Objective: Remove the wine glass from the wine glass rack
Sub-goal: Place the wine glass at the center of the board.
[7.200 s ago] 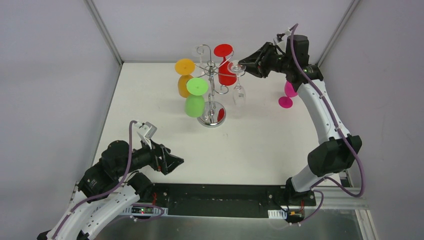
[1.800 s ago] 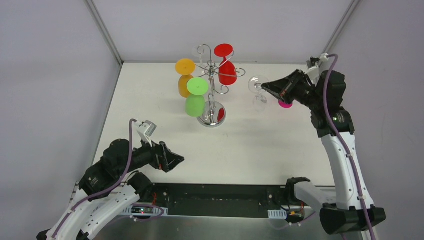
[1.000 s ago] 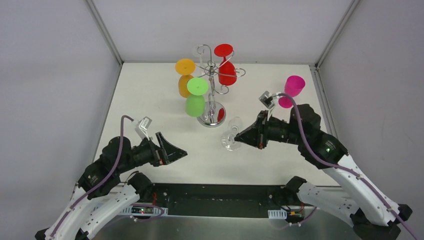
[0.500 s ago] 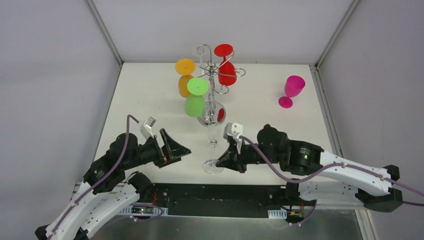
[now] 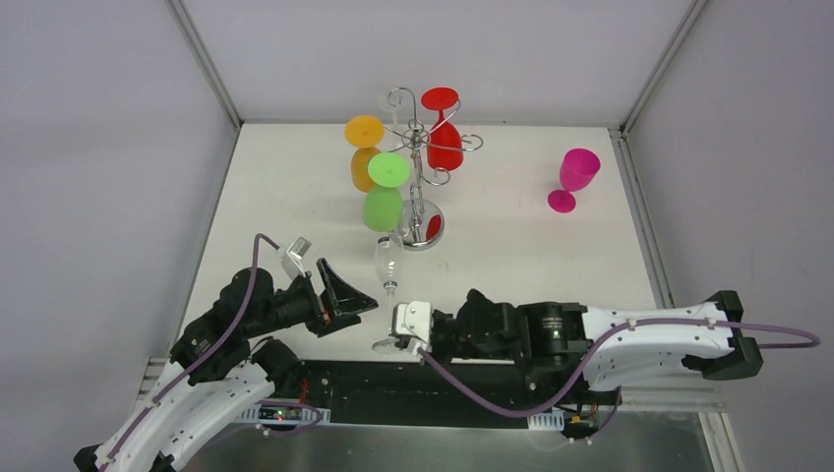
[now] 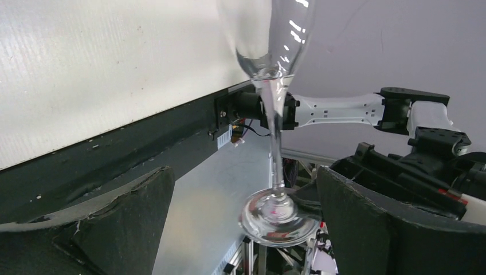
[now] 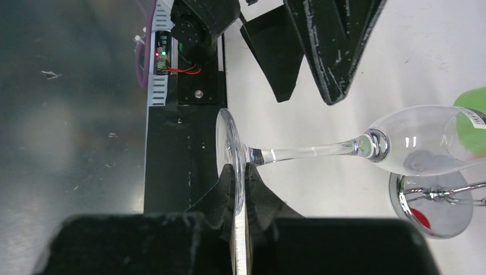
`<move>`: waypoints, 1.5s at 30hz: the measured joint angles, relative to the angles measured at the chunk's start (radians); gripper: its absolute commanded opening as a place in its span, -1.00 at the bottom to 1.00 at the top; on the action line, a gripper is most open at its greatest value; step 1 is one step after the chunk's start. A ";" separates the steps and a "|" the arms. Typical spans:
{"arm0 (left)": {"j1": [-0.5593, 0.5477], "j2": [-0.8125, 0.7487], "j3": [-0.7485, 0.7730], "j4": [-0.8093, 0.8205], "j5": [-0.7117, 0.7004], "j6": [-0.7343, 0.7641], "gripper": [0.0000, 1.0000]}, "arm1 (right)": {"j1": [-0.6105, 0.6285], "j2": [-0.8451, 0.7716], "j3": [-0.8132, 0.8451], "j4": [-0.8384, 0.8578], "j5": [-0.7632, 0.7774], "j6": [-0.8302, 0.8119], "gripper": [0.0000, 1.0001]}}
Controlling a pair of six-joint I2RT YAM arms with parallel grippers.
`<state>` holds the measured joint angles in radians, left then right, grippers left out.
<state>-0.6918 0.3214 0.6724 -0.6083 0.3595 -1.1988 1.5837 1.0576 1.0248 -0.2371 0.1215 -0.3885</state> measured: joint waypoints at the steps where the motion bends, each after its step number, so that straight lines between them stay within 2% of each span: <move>1: 0.000 -0.003 0.000 0.002 0.004 0.000 0.98 | 0.011 0.017 0.003 0.006 0.013 -0.017 -1.00; 13: 0.000 -0.018 -0.014 0.029 0.056 0.001 0.94 | 0.059 0.161 0.082 0.075 0.093 -0.128 -1.00; 22: 0.000 -0.024 -0.019 0.029 0.060 0.010 0.66 | 0.073 0.214 0.133 0.098 0.092 -0.141 -1.00; 29: 0.000 -0.032 -0.019 0.029 0.058 0.018 0.34 | 0.089 0.217 0.133 0.098 0.101 -0.141 -1.00; 34: 0.000 -0.032 -0.019 0.029 0.051 0.027 -0.03 | 0.098 0.217 0.133 0.098 0.109 -0.141 -1.00; 39: 0.000 -0.032 -0.019 0.029 0.050 0.034 -0.25 | 0.105 0.217 0.133 0.098 0.115 -0.140 -1.00; 45: 0.000 -0.032 -0.019 0.053 0.051 0.030 -0.67 | 0.108 0.219 0.132 0.098 0.116 -0.135 -1.00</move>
<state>-0.6918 0.2897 0.6533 -0.5549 0.4107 -1.1690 1.6913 1.2766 1.1572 -0.1390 0.2379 -0.5236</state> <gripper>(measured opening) 0.255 0.028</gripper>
